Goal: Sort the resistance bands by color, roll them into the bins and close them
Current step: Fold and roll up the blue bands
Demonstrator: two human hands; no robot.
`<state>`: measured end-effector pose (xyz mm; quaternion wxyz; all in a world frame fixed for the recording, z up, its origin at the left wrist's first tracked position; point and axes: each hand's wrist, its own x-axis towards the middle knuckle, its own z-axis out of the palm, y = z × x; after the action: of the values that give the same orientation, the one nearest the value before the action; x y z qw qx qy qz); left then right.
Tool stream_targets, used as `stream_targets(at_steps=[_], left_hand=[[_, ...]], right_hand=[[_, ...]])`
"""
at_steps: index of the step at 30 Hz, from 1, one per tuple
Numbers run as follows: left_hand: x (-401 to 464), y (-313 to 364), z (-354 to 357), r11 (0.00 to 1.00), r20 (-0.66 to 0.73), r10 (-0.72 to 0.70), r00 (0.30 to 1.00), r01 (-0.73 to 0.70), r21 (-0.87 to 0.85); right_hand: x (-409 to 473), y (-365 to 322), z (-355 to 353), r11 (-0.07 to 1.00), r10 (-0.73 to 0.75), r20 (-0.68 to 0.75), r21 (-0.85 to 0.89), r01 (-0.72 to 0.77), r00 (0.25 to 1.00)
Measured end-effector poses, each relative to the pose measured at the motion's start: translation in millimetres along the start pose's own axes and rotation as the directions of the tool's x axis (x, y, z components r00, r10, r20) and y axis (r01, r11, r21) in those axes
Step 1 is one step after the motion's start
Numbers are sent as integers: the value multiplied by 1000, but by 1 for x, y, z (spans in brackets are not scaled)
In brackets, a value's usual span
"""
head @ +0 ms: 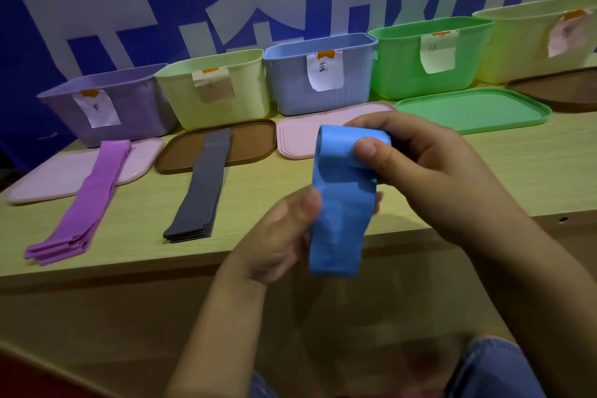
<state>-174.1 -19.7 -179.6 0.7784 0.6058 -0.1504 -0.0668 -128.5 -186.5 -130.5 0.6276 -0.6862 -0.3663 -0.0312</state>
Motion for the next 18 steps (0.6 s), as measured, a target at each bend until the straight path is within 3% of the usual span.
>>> stream_targets(at_steps=[4,10,18], left_hand=[[5,7,3,1000,-27,8,1000,-7,29],[4,2,21,995,-38,-93,995,94,38],[4,-8,21,996,-74,-73,995,76,35]], right_hand=[[-1,2,5,998,45,47,38,-47,998],[0,13,5,998,-42,8,-46,43,999],[1,33,7,988,-48,-29,-148,43,998]])
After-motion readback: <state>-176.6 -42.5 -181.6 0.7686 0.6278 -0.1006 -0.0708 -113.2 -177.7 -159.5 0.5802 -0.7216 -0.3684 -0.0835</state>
